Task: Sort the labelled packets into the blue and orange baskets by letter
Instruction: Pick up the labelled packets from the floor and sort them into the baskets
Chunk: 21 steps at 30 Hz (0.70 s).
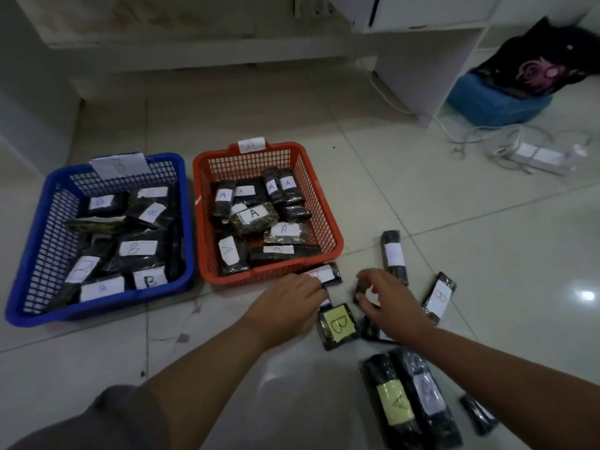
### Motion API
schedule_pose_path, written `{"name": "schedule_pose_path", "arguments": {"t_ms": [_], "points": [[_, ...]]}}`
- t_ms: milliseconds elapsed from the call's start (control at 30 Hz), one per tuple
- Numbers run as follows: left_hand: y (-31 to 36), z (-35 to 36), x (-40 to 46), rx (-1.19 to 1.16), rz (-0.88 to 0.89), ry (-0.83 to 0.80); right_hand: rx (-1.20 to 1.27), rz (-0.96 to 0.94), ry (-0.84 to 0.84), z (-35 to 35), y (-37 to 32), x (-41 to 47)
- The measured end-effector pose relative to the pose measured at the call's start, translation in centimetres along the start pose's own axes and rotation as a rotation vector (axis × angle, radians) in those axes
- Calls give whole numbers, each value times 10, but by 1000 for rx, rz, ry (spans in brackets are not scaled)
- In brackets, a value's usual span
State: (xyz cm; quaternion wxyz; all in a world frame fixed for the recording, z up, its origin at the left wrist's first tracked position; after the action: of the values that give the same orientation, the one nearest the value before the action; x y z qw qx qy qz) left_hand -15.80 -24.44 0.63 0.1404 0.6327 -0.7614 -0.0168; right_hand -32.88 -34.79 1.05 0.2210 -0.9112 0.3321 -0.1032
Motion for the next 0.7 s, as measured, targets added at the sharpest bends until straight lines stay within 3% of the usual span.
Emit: {"name": "schedule_pose_path", "arguments": {"t_ms": [67,200,400,500,700], "points": [[3,14,-13,-47,-81,-42,17,18,-42,11,8,-16],[-16,34,-48,-168,-451,-100,38,-27,-98,22,9,-19],[-11,48,-37,-263,-648,-167,45,-76,-121,29,-3,-13],[-10,55,-35,-173,-703,-230,74,-41,-156,39,-10,-17],[-20,50,-34,-231,-747,-328,166,148,-16,52,-17,-16]]}}
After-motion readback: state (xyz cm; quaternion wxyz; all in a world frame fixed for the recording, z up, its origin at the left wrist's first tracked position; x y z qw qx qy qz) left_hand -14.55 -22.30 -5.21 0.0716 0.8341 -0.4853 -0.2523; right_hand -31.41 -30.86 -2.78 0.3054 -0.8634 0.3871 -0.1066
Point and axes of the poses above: each hand's wrist, its own x-axis towards the middle knuckle, its own z-axis out of the palm, y = z × x, the point moved 3 cm from there along x, towards the middle knuckle, and after that the axes turned 5 degrees about -z, right-handed, at the moved point
